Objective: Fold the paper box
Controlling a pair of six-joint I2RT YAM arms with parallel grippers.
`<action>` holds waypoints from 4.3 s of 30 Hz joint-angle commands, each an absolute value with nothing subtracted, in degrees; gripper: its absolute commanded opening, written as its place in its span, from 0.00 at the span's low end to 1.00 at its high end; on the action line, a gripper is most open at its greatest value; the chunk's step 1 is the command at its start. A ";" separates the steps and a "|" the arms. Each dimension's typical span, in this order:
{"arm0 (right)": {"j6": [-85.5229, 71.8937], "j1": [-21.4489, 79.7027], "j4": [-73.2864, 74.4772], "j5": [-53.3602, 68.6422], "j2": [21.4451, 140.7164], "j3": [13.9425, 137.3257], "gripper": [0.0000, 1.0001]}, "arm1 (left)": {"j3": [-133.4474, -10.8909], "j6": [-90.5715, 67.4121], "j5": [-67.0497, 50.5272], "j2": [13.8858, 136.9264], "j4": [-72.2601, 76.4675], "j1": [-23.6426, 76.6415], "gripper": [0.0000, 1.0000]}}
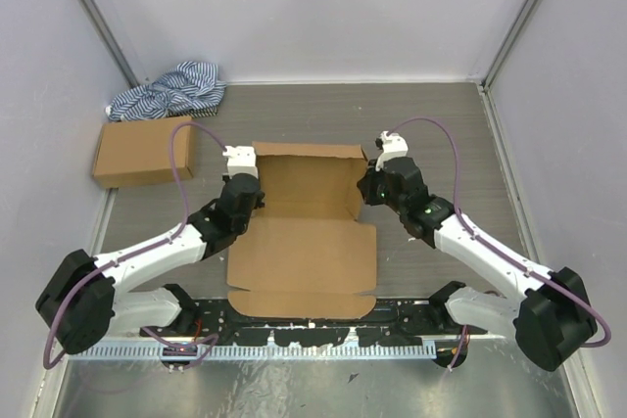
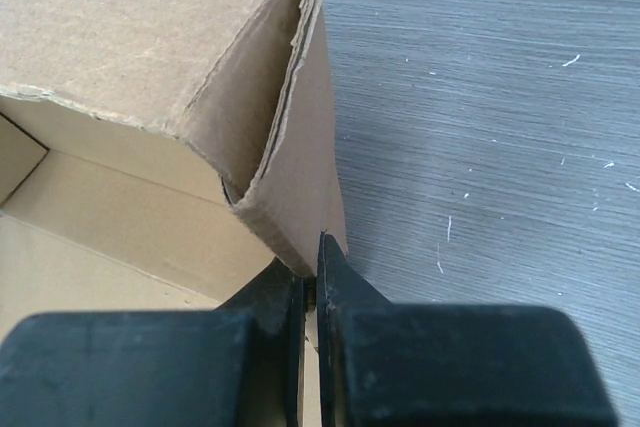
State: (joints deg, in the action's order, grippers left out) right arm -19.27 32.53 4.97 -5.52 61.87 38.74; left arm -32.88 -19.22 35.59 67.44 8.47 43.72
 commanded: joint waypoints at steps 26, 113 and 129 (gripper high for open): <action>-29.71 38.02 10.74 -18.10 72.14 50.53 0.01 | -40.94 -24.88 48.09 61.66 -10.88 49.09 0.58; -15.03 32.61 38.36 -28.82 115.93 82.68 0.27 | -49.11 -19.19 42.35 30.51 -48.45 48.27 0.61; -16.46 32.28 35.05 -22.98 114.28 80.41 0.01 | -48.84 -18.98 42.87 29.97 -48.38 48.16 0.61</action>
State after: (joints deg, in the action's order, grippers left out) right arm -15.35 32.53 36.88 -24.47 116.03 81.80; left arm -49.45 -19.68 42.74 30.41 -48.36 48.42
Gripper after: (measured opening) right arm 0.075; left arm 0.609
